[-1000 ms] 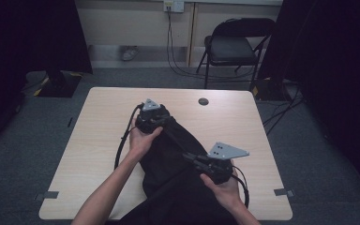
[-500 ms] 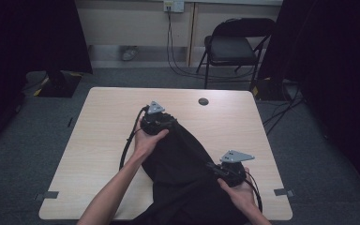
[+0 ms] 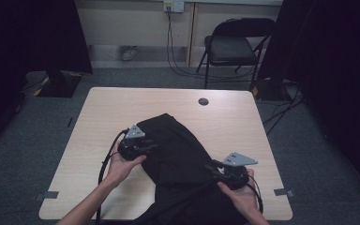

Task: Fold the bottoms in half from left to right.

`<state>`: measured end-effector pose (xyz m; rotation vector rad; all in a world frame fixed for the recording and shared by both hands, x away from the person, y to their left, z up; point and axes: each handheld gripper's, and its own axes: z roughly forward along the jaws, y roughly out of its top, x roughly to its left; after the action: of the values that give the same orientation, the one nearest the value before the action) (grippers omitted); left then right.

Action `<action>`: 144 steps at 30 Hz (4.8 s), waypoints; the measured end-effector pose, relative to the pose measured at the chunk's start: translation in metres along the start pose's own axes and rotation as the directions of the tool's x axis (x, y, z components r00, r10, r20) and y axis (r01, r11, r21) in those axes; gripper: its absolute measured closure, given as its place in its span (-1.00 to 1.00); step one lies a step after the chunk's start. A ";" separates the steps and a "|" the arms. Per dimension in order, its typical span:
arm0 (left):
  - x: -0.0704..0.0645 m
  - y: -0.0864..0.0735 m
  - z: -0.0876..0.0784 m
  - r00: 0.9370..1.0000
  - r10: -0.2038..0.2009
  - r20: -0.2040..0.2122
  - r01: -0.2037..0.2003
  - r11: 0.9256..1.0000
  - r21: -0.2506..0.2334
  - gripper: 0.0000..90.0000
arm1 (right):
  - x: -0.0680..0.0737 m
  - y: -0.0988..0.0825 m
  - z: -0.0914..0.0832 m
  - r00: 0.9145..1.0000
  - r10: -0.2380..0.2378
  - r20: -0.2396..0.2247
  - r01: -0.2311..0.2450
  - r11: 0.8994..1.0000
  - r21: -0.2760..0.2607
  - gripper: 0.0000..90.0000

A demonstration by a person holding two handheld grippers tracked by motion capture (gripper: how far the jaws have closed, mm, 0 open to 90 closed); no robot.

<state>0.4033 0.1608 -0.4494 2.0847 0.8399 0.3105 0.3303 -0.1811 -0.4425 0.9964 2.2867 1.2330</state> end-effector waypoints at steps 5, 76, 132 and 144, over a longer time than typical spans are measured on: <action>-0.010 -0.032 0.012 1.000 -0.025 0.014 0.023 0.993 0.116 0.56 | 0.042 0.000 0.038 0.982 -0.067 -0.176 0.082 0.994 0.077 0.61; 0.021 -0.020 0.042 0.989 -0.003 -0.149 0.020 0.993 0.117 0.18 | -0.008 -0.024 -0.007 0.983 -0.101 -0.156 0.116 0.989 0.091 0.64; -0.021 -0.028 0.020 0.996 0.063 -0.060 -0.054 0.988 0.143 0.27 | -0.031 0.006 0.105 0.997 -0.064 -0.034 0.069 0.984 0.163 0.06; 0.005 -0.013 0.015 0.997 0.009 -0.078 -0.004 0.998 0.055 0.16 | -0.008 -0.016 0.071 0.994 -0.062 -0.091 0.078 0.981 0.177 0.06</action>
<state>0.4083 0.1604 -0.4688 2.1383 0.8974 0.3781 0.3718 -0.1517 -0.4954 0.9299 2.5142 1.0744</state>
